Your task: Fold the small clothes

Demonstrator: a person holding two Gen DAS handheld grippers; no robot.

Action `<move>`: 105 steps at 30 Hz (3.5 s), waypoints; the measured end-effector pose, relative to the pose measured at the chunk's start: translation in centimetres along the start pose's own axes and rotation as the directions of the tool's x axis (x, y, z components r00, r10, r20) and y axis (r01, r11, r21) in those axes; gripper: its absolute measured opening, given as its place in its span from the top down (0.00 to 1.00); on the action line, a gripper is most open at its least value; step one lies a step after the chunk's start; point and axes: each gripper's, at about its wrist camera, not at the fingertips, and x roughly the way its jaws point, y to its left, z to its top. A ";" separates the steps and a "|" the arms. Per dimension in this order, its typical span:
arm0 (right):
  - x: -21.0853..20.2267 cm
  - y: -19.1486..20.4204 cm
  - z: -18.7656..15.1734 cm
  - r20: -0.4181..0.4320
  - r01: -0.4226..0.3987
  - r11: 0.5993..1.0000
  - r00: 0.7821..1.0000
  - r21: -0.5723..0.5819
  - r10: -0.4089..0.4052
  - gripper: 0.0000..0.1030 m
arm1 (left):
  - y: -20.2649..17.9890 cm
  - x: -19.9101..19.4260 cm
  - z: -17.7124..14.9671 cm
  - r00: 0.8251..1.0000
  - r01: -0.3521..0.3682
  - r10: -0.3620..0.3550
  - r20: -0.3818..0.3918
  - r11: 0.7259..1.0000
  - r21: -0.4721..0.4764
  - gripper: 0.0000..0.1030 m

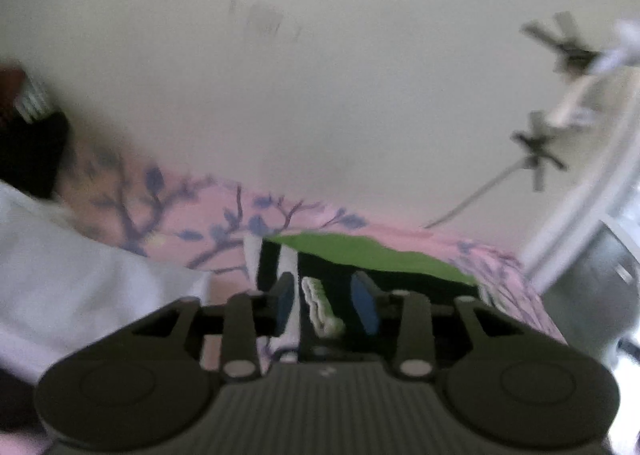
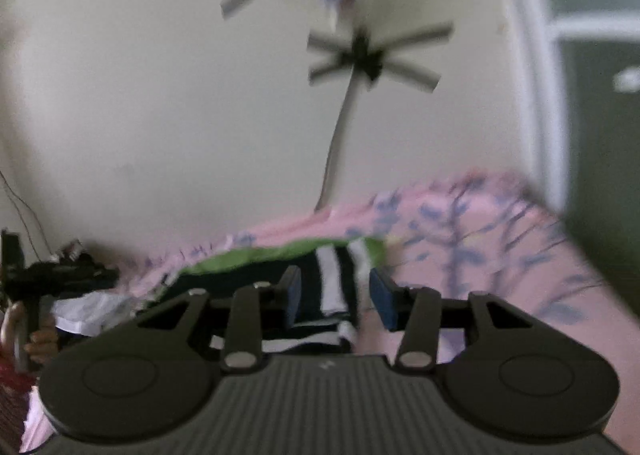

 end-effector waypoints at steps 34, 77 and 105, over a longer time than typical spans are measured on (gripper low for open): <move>-8.6 -0.1 -12.2 -0.156 -0.316 0.909 0.918 0.272 0.365 0.91 | 0.8 -16.7 -14.8 0.959 0.191 -0.234 -0.159 0.951 -0.244 0.91; 27.7 0.9 5.8 -0.379 -0.219 0.975 0.900 0.030 0.214 0.42 | -4.7 12.3 7.6 0.985 0.045 -0.023 -0.170 0.990 0.131 0.28; 18.2 9.2 2.8 -0.313 -0.383 0.866 0.906 -0.320 0.285 0.89 | -10.9 7.5 2.4 0.978 0.206 -0.189 -0.091 0.941 0.267 0.88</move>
